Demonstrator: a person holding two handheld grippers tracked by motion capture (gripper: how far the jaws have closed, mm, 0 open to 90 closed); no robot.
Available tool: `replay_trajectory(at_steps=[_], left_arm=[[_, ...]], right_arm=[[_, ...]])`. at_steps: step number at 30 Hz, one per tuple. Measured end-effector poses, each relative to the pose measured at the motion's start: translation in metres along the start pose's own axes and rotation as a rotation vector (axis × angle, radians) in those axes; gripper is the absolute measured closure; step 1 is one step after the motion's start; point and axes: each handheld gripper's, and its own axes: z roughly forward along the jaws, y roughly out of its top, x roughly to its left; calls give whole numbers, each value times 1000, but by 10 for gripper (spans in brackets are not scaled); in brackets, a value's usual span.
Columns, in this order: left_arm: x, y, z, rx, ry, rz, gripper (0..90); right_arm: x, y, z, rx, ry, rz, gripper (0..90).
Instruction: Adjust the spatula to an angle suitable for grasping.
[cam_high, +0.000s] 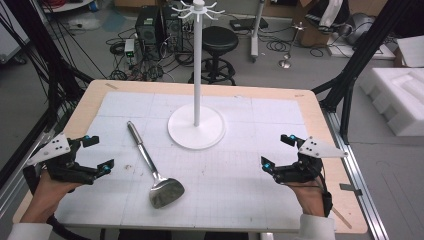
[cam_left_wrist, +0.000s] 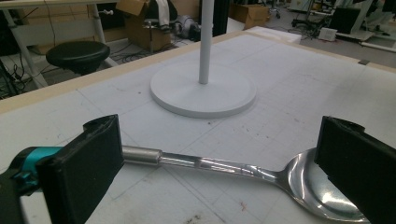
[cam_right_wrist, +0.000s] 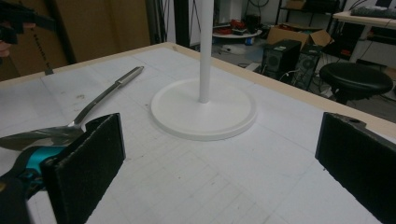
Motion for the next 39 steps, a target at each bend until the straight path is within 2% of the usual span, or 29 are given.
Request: replay_trajectory(at_steps=[4, 9, 15, 24, 28, 30, 33, 36, 39], left_arm=[[0, -1, 0, 3, -2, 6, 17], [0, -1, 2, 7, 31, 10, 17], [-1, -1, 5, 22, 9, 24, 17], [-2, 18, 12, 74, -24, 34, 17], [-3, 31, 20, 106, -70, 69, 17], [-6, 38, 26, 123, -97, 107, 18], [-10, 48, 36, 171, -114, 159, 21], [-13, 58, 45, 188, -147, 179, 21], [-15, 64, 50, 212, -157, 199, 21]], right_arm=[[0, 1, -1, 0, -3, 2, 5], [0, 1, -2, 2, -7, -3, 5], [-1, 1, -1, 5, -3, -6, 5], [-2, 3, -6, -13, -4, -2, 5], [-1, 3, -5, -11, 1, -4, 5], [-1, 3, -5, -11, 3, -3, 5], [-1, 4, -5, -13, 4, -6, 5], [0, 5, -6, -17, 7, -11, 5], [0, 6, -7, -19, 7, -11, 5]])
